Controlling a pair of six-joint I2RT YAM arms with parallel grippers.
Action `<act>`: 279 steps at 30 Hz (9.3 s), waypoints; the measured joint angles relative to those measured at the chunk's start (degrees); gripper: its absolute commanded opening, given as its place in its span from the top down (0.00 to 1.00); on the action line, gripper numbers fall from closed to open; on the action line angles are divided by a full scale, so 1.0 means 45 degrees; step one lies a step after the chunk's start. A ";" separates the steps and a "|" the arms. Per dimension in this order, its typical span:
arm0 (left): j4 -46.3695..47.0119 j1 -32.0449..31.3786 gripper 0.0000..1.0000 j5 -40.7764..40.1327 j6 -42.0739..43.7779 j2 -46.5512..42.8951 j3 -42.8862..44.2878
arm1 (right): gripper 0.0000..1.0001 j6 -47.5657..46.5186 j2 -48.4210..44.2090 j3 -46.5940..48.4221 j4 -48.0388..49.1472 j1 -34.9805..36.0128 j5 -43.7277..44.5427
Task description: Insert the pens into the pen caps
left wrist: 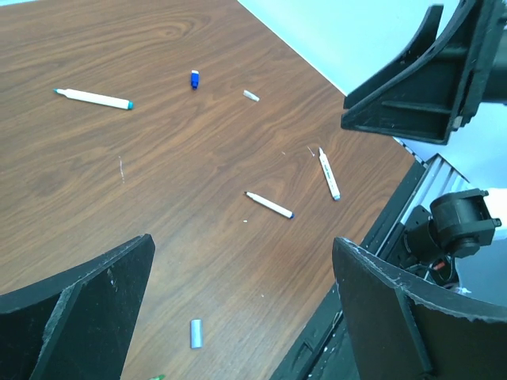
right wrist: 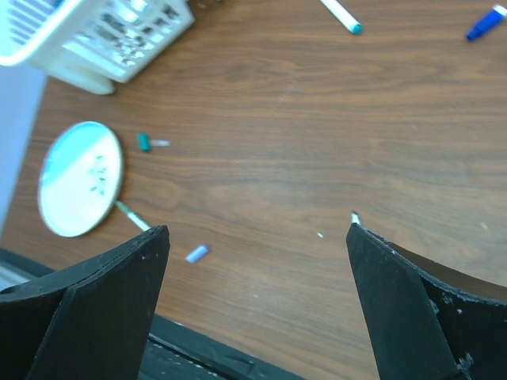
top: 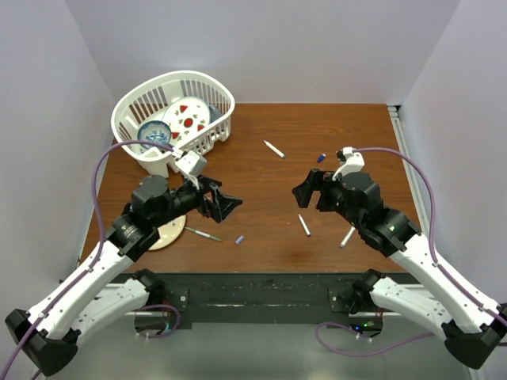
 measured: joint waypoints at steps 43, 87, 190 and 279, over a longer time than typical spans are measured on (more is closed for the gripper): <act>0.0010 0.0058 0.00 -0.0593 0.0034 -0.0437 -0.0209 | 0.51 0.6207 0.4303 -0.4216 -0.3060 -0.3706 0.3405; 0.5066 -0.0389 0.17 0.1967 -0.4274 0.5081 -0.1768 | 1.00 0.1826 0.0544 -0.3866 0.3313 0.0078 -0.3905; -0.5119 -0.3798 0.64 -0.4677 0.0461 1.1963 0.2968 | 1.00 0.2089 -0.7514 -0.7198 0.3094 0.1574 -0.1525; 1.1186 -0.1365 1.00 0.2424 -0.7271 0.6130 -0.2171 | 1.00 0.3007 -0.0894 -0.8344 1.1808 0.1812 -0.7354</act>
